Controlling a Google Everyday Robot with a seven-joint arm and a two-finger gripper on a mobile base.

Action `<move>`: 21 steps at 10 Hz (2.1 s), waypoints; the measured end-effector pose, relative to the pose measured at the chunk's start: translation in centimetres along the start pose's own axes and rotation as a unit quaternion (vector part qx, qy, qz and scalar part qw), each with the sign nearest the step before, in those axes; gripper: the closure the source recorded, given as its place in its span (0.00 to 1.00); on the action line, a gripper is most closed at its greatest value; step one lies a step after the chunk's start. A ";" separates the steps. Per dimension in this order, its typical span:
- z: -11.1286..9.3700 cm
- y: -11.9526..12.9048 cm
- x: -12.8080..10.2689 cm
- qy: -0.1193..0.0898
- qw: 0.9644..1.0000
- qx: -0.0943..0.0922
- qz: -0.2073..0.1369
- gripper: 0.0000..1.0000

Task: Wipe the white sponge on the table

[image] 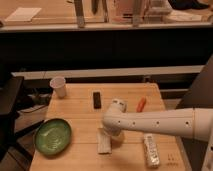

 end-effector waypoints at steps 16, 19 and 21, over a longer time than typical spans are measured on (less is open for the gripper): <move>0.7 -0.6 -0.3 -0.025 0.997 0.013 -0.066 0.20; 0.8 -0.6 -0.5 -0.028 0.997 0.014 -0.072 0.20; 0.7 -0.5 -0.6 -0.031 0.996 0.015 -0.079 0.20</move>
